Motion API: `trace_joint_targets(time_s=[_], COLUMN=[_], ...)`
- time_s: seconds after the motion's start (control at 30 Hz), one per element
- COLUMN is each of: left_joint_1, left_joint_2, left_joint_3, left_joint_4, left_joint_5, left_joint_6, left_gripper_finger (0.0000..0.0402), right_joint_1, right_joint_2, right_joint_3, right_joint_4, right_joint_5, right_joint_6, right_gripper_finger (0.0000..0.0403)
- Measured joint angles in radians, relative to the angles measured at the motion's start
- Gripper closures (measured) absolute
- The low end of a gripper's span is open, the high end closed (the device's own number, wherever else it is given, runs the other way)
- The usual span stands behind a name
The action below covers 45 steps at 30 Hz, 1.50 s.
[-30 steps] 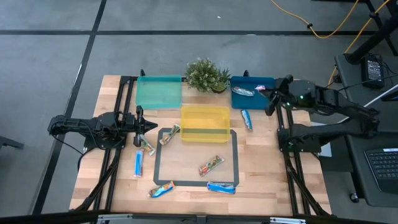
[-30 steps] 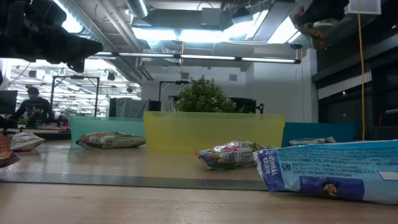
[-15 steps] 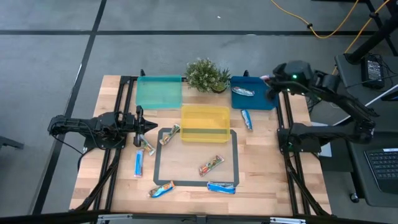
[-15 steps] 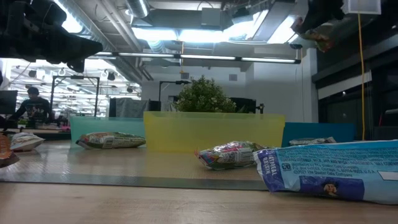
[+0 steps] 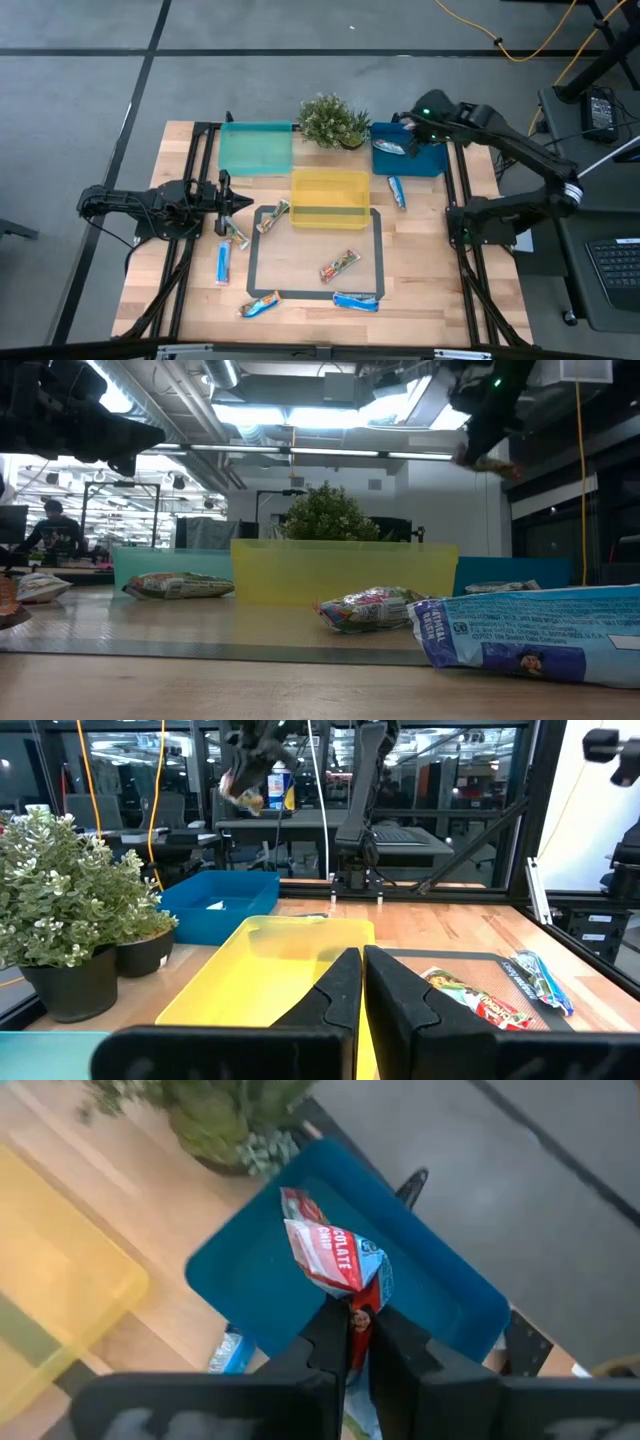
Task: Pick and place Granola Bars by type
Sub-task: Put the red granola bar into the blue bin
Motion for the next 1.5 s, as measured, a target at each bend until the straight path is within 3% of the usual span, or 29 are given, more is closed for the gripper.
trace_joint_targets(time_s=[0.3, 0.73, 1.03, 1.27, 1.5], left_joint_1=[0.0, 0.0, 0.0, 0.0, 0.0], left_joint_2=[0.0, 0.0, 0.0, 0.0, 0.0], left_joint_3=[0.0, 0.0, 0.0, 0.0, 0.0], left_joint_4=[0.0, 0.0, 0.0, 0.0, 0.0], left_joint_5=[0.0, 0.0, 0.0, 0.0, 0.0], left_joint_6=[0.0, 0.0, 0.0, 0.0, 0.0], left_gripper_finger=[0.0391, 0.0392, 0.0393, 0.0389, 0.0391], right_joint_1=[-0.064, -0.155, -0.232, -0.297, -0.345], right_joint_2=[0.207, 0.354, 0.362, 0.361, 0.361], right_joint_3=[-0.001, -0.002, -0.159, -0.231, -0.283], right_joint_4=[0.003, 0.071, 0.276, 0.341, 0.423], right_joint_5=[0.0, 0.0, -0.039, -0.059, -0.167], right_joint_6=[-0.023, -0.056, -0.107, -0.132, -0.141], right_gripper_finger=[0.0366, 0.0366, 0.0366, 0.0366, 0.0366])
